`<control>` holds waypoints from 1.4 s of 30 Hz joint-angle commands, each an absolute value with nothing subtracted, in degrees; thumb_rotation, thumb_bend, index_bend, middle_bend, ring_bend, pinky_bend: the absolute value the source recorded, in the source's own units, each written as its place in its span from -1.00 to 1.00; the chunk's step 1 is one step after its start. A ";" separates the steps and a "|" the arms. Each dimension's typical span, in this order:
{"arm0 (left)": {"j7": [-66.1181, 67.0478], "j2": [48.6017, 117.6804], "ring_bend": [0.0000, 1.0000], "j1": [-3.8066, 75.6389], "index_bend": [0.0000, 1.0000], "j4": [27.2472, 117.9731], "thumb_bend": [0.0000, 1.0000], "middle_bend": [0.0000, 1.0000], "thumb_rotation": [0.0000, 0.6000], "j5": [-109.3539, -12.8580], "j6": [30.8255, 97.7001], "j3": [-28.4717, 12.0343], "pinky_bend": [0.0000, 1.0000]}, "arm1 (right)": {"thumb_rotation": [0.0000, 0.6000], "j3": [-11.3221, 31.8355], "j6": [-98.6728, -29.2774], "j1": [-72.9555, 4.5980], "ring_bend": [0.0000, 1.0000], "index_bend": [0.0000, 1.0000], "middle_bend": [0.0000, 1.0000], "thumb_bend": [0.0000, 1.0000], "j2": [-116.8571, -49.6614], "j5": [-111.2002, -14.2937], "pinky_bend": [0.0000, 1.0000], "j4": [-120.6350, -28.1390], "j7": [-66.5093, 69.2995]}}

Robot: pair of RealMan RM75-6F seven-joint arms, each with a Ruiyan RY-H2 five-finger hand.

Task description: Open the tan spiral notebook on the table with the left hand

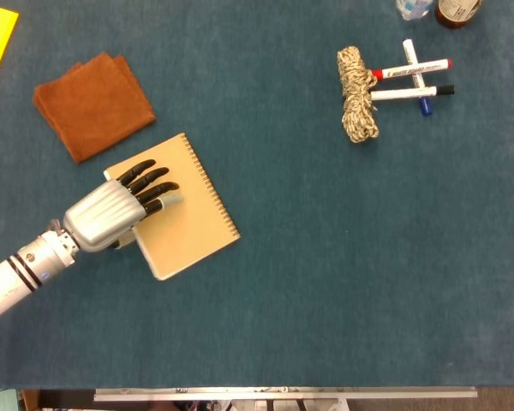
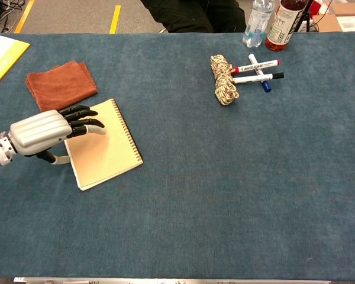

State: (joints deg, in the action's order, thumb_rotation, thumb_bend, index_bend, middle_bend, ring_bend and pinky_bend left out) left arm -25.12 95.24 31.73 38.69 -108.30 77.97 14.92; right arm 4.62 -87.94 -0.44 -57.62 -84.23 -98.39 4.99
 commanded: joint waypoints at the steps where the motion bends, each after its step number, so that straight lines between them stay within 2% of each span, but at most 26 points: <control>1: -26.43 95.47 -0.99 32.06 -0.64 39.88 -0.59 -0.70 1.00 -107.68 78.02 14.41 -1.00 | 1.00 4.66 -87.93 -0.43 -0.70 -0.48 -0.52 -0.63 -57.71 -84.17 -0.44 -98.22 5.16; 14: -29.15 96.30 -0.99 33.54 -0.55 46.97 -0.46 -0.63 1.00 -104.87 77.66 11.29 -1.00 | 1.00 5.06 -88.04 -0.37 -0.70 -0.48 -0.52 -0.63 -58.05 -83.79 -0.44 -97.03 6.45; 20: -29.11 97.44 -0.99 34.21 -0.45 48.79 -0.30 -0.62 1.00 -103.67 75.60 10.44 -1.00 | 1.00 5.21 -88.01 -0.44 -0.70 -0.48 -0.52 -0.63 -58.17 -83.78 -0.44 -96.63 6.76; 25: -29.79 98.07 -0.99 34.15 -0.18 50.71 -0.02 -0.58 1.00 -102.16 74.10 9.77 -1.00 | 1.00 5.30 -88.21 -0.42 -0.70 -0.48 -0.52 -0.63 -58.11 -83.91 -0.44 -96.62 6.76; 28: -30.18 97.82 -0.98 34.09 0.02 52.75 0.05 -0.52 1.00 -101.13 73.10 9.39 -1.00 | 1.00 5.36 -88.25 -0.42 -0.70 -0.48 -0.52 -0.63 -58.14 -83.89 -0.44 -96.55 6.85; 37: -30.96 96.57 -0.80 34.11 0.36 57.62 0.05 -0.27 1.00 -99.12 71.54 8.24 -1.00 | 1.00 5.51 -88.47 -0.45 -0.70 -0.48 -0.52 -0.63 -58.22 -84.16 -0.44 -96.18 7.43; 42: -32.13 93.47 -0.76 34.21 0.40 57.76 0.05 -0.21 1.00 -100.94 73.45 9.33 -1.00 | 1.00 5.47 -88.44 -0.61 -0.70 -0.48 -0.52 -0.63 -58.38 -84.55 -0.44 -96.21 7.47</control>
